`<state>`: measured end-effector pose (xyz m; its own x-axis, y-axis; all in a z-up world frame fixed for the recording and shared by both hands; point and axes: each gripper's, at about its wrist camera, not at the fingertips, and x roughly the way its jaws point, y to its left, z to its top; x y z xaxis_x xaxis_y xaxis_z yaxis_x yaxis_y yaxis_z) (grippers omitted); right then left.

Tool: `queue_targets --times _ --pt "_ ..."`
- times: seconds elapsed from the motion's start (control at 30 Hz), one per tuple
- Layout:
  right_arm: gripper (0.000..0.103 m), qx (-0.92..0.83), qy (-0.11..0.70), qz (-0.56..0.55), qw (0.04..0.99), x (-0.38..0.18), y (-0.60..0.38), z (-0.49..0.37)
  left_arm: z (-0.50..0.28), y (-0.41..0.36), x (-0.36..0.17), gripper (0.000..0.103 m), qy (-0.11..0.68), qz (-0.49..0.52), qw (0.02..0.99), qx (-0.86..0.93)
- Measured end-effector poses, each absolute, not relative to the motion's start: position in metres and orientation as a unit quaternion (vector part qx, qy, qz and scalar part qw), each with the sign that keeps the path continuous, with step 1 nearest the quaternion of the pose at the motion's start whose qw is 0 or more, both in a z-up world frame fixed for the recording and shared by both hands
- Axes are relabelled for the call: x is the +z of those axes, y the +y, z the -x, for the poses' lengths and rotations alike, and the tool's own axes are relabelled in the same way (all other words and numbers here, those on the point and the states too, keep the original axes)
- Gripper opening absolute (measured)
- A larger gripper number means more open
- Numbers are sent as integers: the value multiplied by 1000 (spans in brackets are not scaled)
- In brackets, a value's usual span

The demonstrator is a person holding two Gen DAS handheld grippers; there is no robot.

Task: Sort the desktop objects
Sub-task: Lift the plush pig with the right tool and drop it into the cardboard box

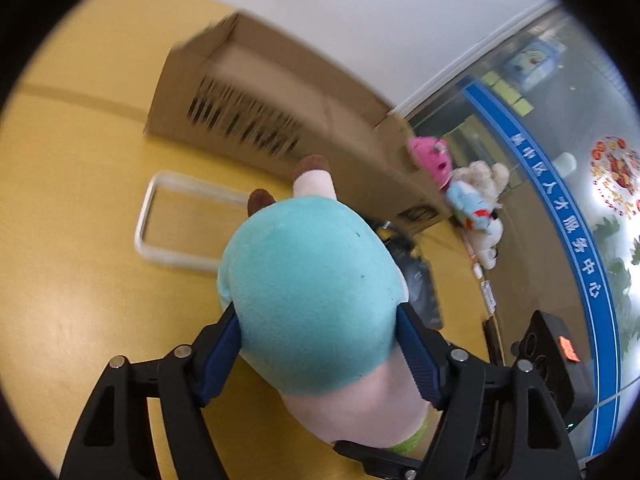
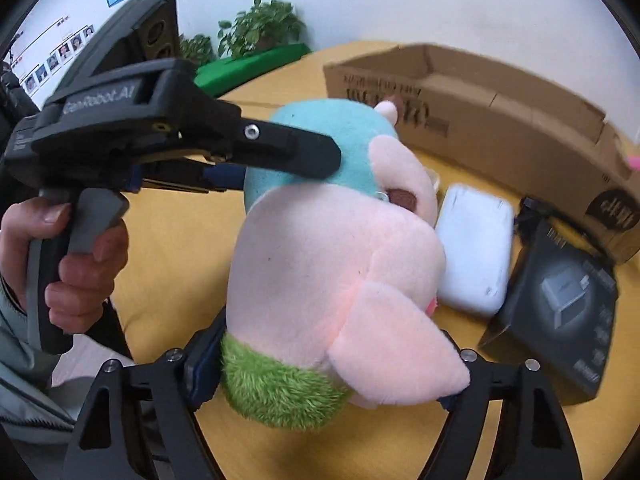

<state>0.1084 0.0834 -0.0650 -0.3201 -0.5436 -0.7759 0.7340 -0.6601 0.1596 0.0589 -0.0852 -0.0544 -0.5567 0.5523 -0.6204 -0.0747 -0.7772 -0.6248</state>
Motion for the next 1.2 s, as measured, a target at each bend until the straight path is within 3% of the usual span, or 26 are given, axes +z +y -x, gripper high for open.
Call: queue_targets --times 0.43,0.67,1.2 --pt "79 -891 107 -279 341 58 63 -69 -18 -89 91 70 -189 245 262 914" --pt "78 -900 93 -258 339 79 50 -48 1 -78 145 58 -149 177 307 923" --pt "77 -890 73 -277 354 89 49 45 84 -90 146 58 -145 197 289 925"
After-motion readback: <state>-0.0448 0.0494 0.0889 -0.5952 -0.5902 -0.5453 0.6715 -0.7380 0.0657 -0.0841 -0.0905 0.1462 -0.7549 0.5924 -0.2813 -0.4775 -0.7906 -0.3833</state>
